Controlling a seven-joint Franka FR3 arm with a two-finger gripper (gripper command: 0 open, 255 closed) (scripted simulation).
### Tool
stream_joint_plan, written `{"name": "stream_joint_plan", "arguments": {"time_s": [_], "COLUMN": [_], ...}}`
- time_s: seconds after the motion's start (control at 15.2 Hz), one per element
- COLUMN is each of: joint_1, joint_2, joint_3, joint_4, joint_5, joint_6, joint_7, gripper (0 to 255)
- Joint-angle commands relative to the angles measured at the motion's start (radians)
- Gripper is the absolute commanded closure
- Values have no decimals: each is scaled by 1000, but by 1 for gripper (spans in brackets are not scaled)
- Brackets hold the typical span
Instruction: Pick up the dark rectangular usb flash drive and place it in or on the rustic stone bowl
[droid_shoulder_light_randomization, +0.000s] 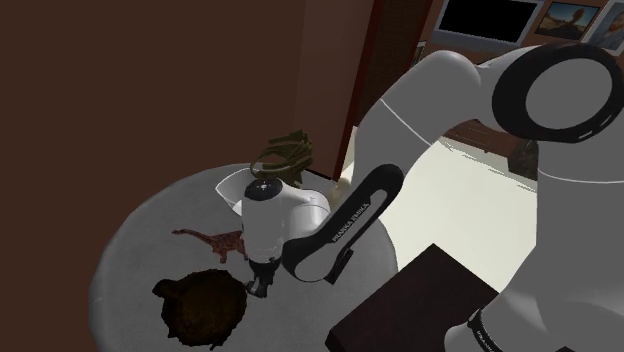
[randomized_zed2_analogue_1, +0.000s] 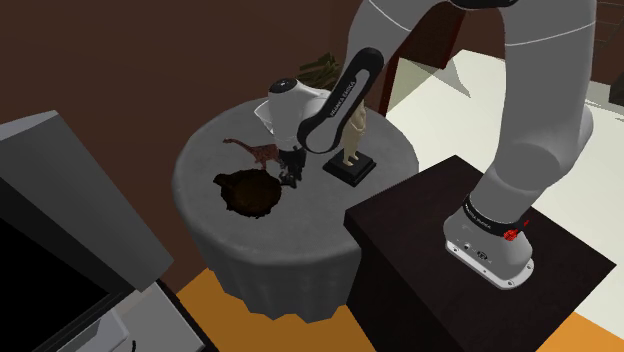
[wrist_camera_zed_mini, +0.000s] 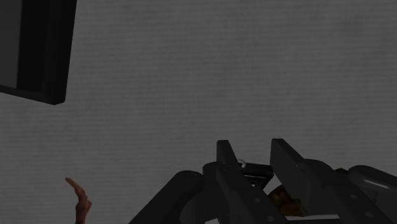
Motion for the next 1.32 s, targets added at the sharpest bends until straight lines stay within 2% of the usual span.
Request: {"name": "stream_joint_plan", "arguments": {"time_s": [0.0, 0.99, 1.06, 1.25], "joint_1": [-13, -88, -88, -26], "joint_2": [-27, -207, -209, -118], "joint_3": [18, 118, 118, 108], "joint_4": [-5, -17, -17, 109], "joint_5": [21, 175, 176, 133], "joint_6": [-21, -167, -168, -221], "joint_7": [-16, -125, -125, -62], "gripper": [255, 255, 255, 255]}}
